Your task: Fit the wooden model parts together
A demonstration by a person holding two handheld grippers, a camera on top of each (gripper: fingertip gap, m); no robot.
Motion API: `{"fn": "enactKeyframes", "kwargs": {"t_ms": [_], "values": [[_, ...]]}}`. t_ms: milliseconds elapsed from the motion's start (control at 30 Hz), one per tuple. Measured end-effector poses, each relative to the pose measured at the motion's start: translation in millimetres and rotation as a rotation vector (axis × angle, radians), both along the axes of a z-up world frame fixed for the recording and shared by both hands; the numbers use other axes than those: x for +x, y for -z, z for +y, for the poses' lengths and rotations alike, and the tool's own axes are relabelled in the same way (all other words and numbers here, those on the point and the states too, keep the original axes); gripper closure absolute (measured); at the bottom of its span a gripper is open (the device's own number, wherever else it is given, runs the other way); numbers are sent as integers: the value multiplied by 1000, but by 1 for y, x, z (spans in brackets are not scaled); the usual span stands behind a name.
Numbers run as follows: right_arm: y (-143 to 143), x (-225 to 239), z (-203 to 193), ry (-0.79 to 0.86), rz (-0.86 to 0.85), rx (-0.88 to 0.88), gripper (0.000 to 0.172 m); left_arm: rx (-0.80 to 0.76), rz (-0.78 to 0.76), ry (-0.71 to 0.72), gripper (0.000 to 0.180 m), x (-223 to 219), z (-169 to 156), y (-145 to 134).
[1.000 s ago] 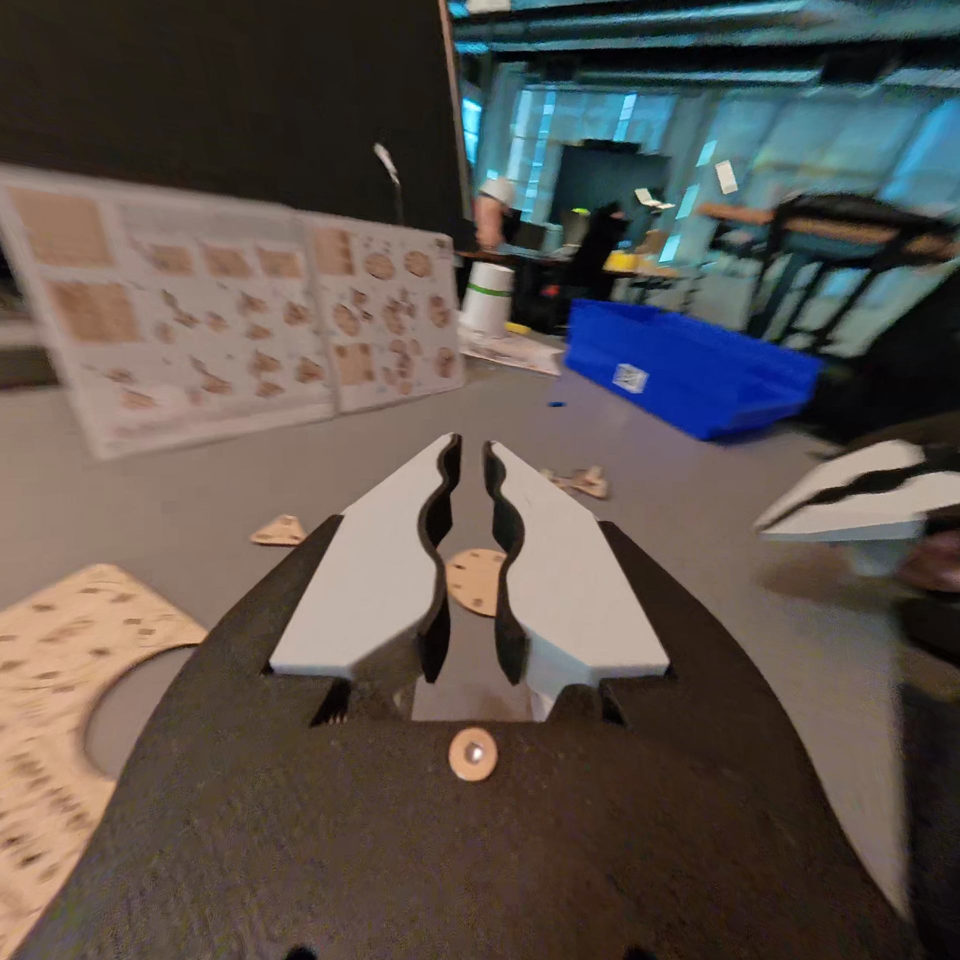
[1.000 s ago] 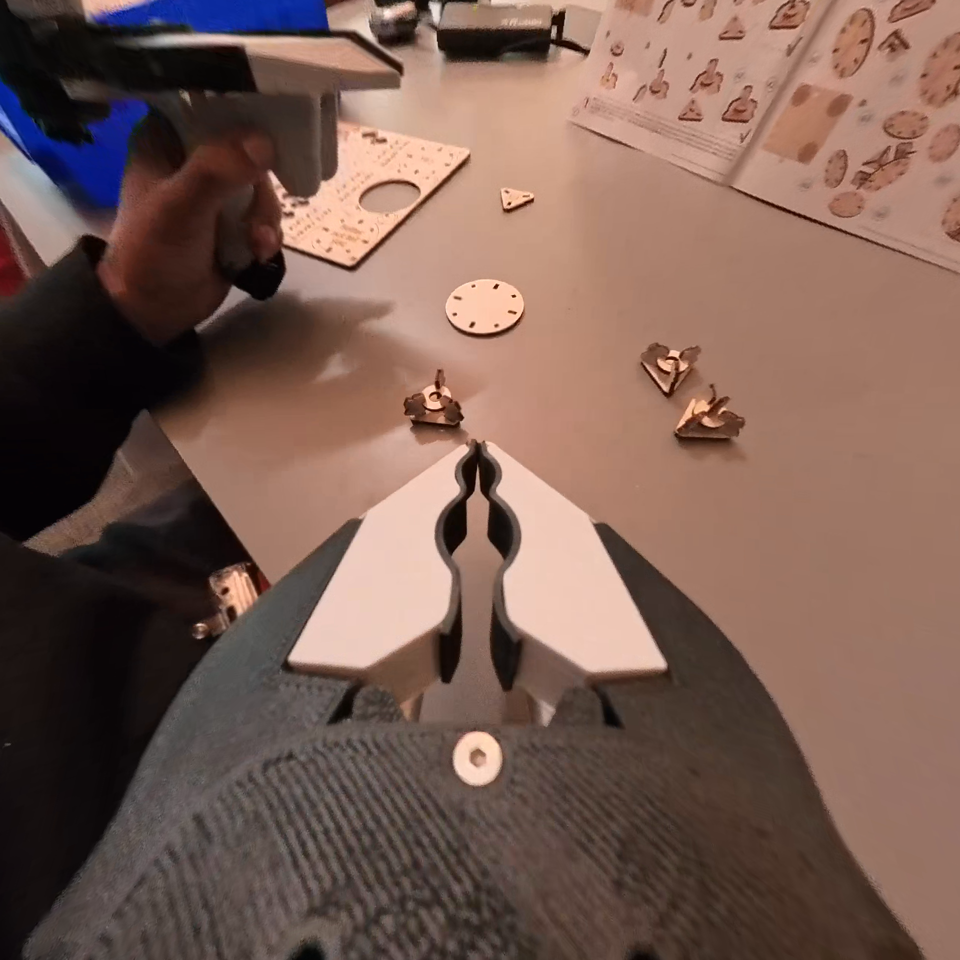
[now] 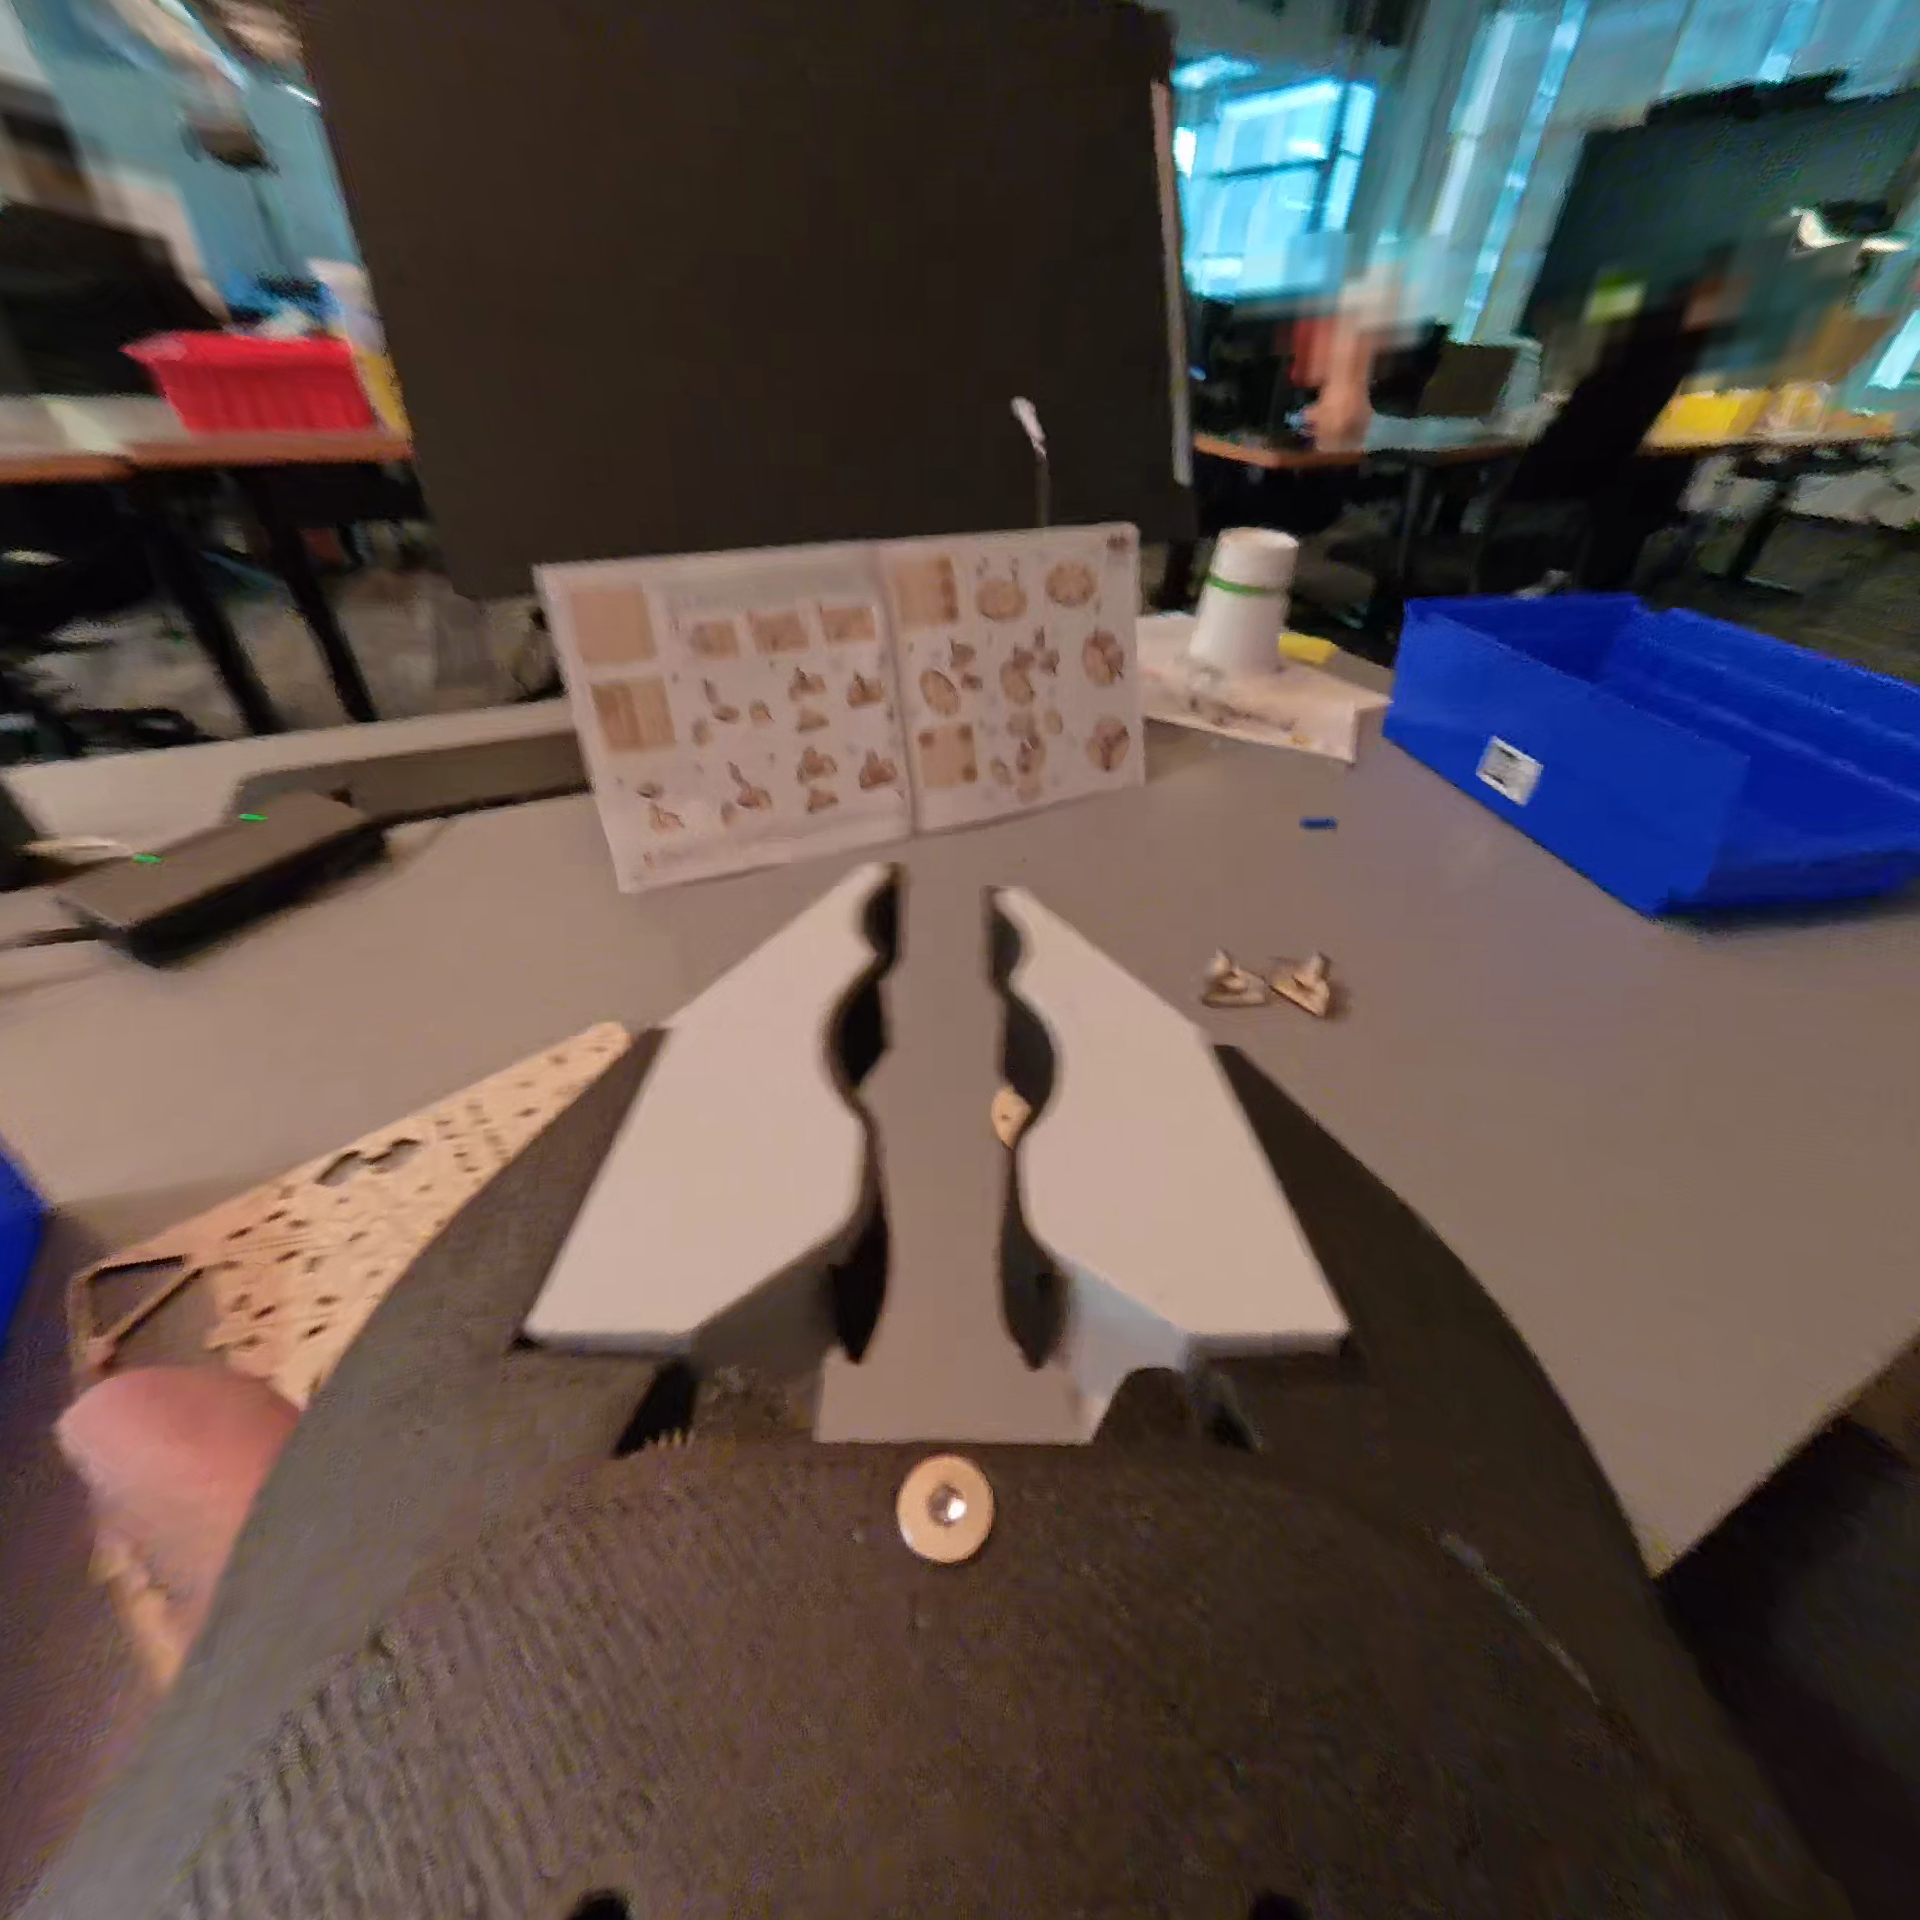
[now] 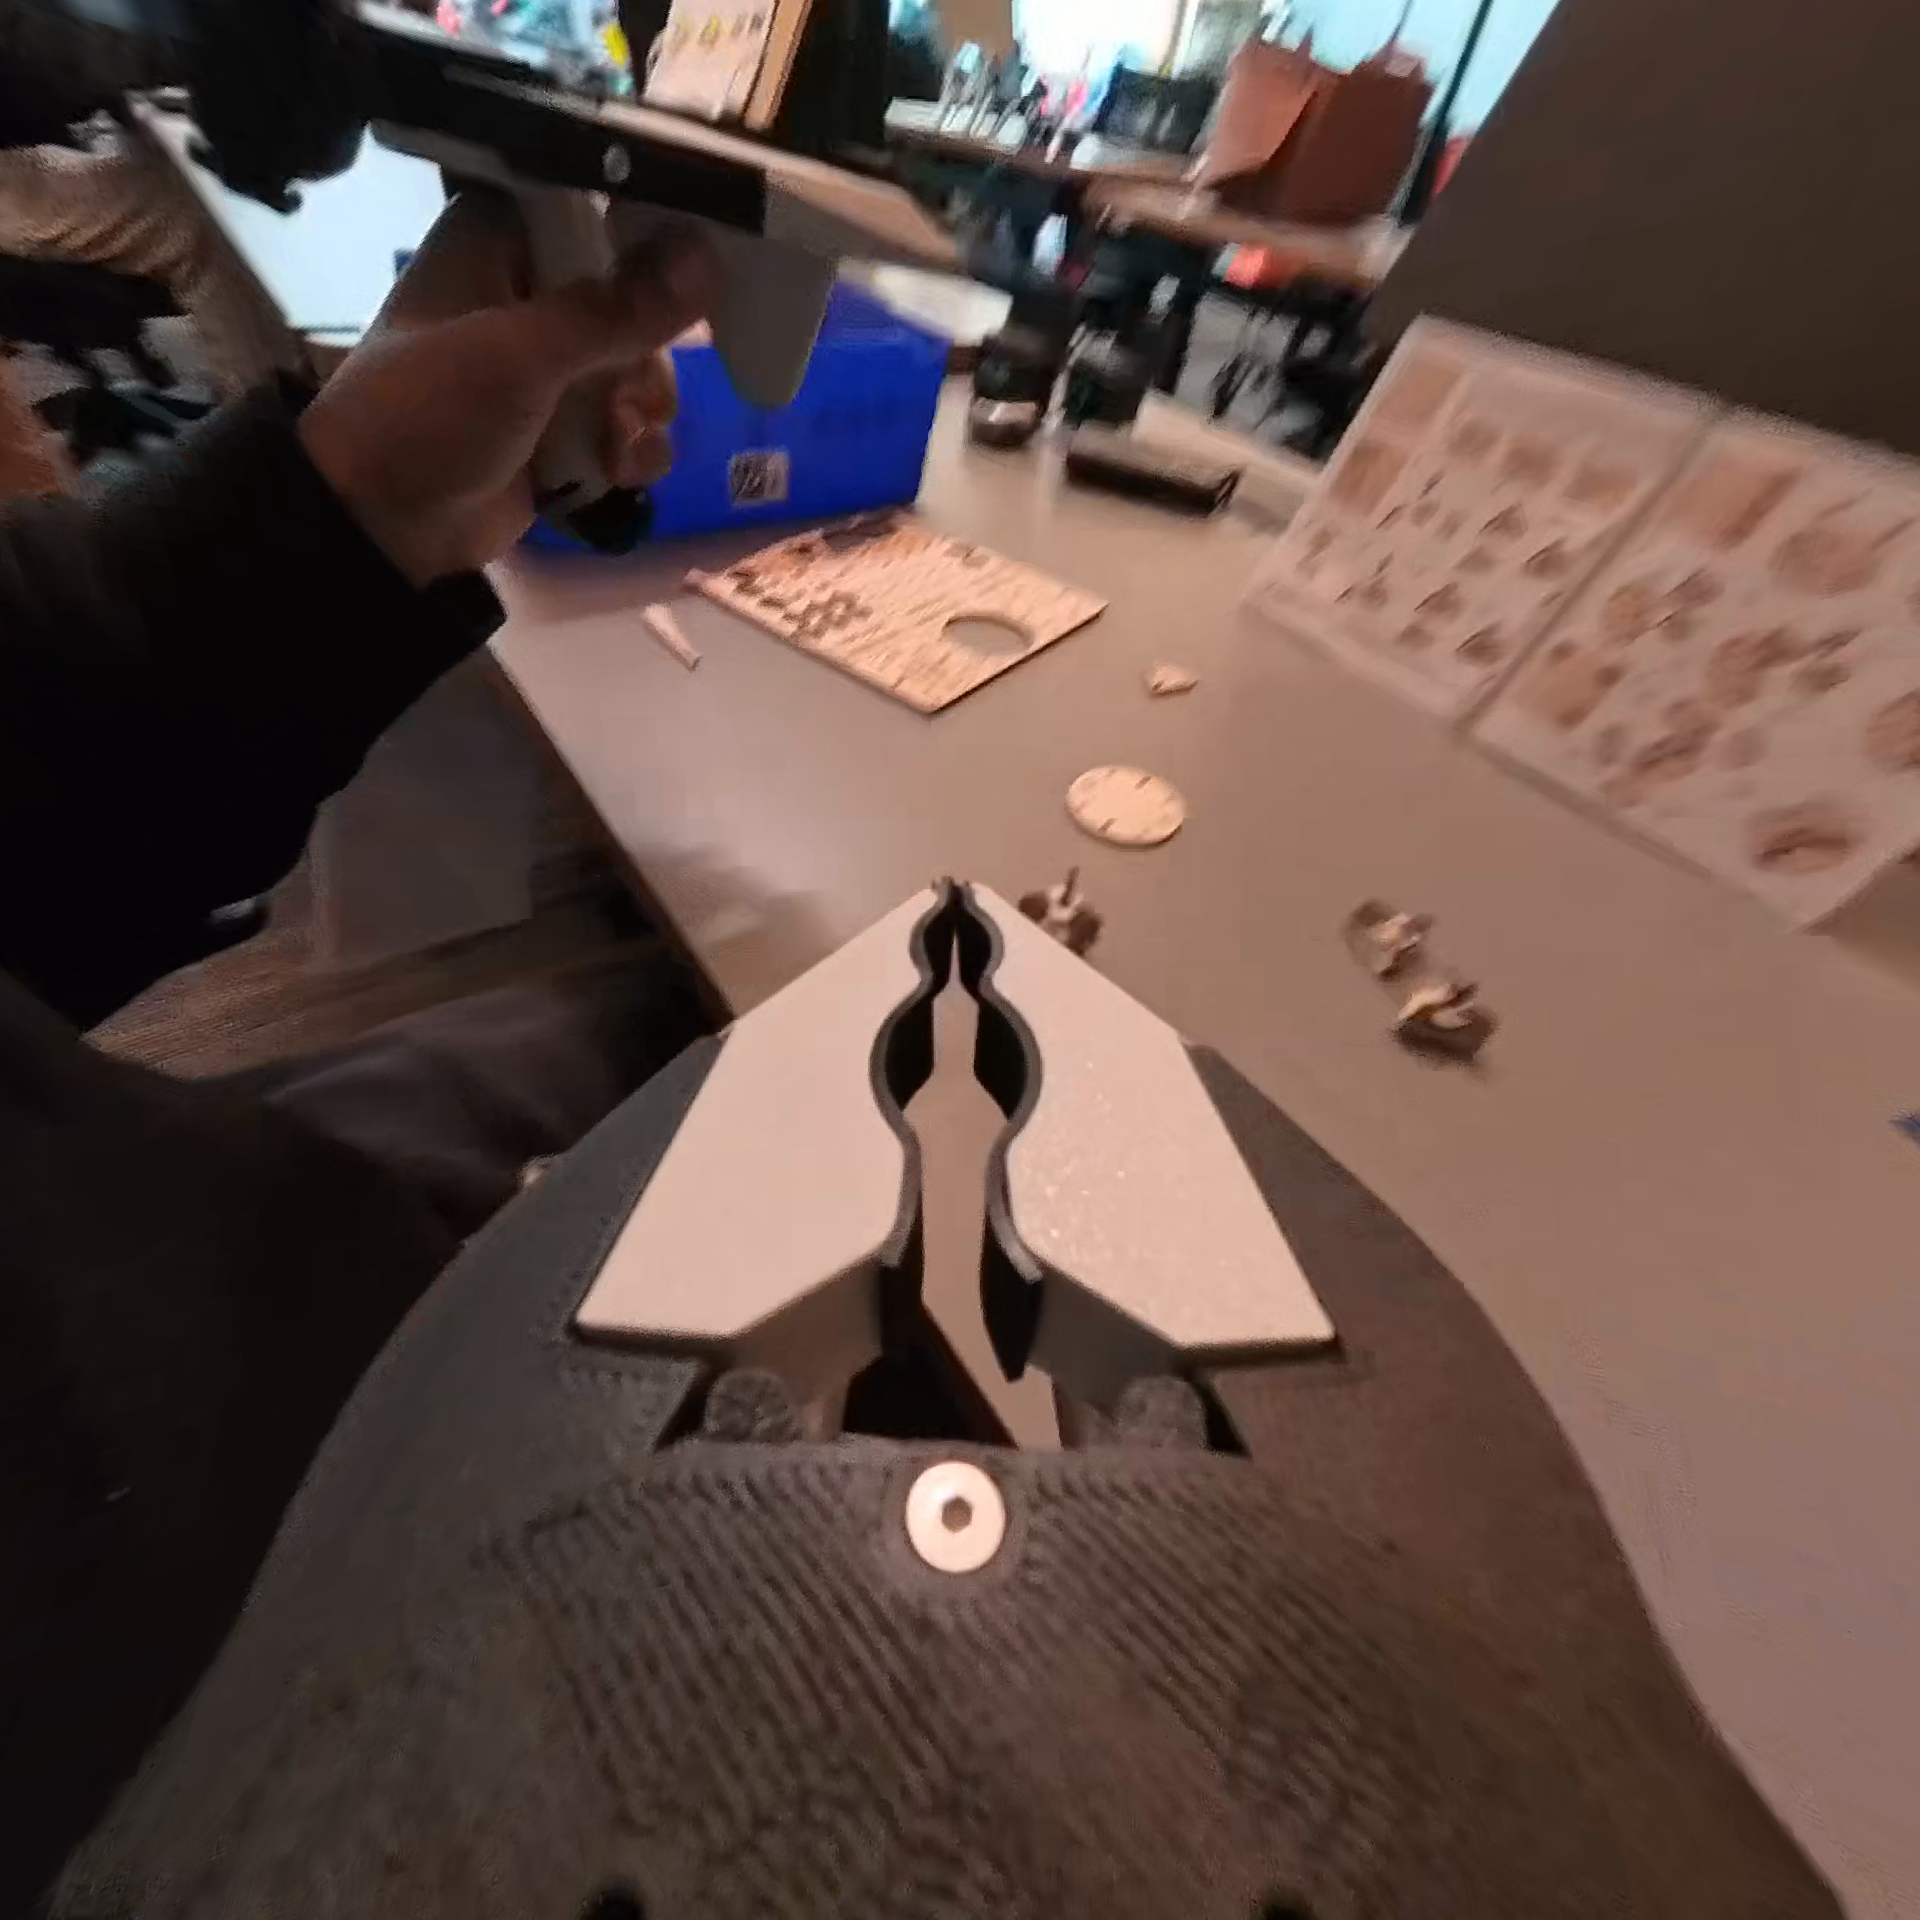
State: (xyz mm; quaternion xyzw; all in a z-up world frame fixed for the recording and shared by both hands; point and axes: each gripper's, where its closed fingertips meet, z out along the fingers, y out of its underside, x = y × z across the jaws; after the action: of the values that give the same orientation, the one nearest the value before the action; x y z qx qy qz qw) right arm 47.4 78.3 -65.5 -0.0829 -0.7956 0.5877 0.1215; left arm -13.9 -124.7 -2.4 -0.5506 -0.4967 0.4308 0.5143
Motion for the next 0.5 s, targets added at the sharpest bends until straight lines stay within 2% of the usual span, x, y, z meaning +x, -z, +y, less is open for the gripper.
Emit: {"fn": "enactKeyframes", "kwargs": {"t_ms": [33,167,233,300,400,500], "values": [[11,-2,-3,-21,-50,21,172,17,-8,63,180,-3,7,8],[39,-18,-1,-39,-94,69,172,77,-126,231,180,-14,31,44],[48,-28,2,-35,-61,118,172,58,-230,372,166,-10,57,68],[56,-39,3,-34,-22,178,172,24,-352,465,140,2,79,98],[64,-48,-9,-89,-2,232,172,-73,-458,523,132,19,102,133],[70,-56,-32,-177,-43,231,172,-123,-524,560,121,22,118,149]]}}
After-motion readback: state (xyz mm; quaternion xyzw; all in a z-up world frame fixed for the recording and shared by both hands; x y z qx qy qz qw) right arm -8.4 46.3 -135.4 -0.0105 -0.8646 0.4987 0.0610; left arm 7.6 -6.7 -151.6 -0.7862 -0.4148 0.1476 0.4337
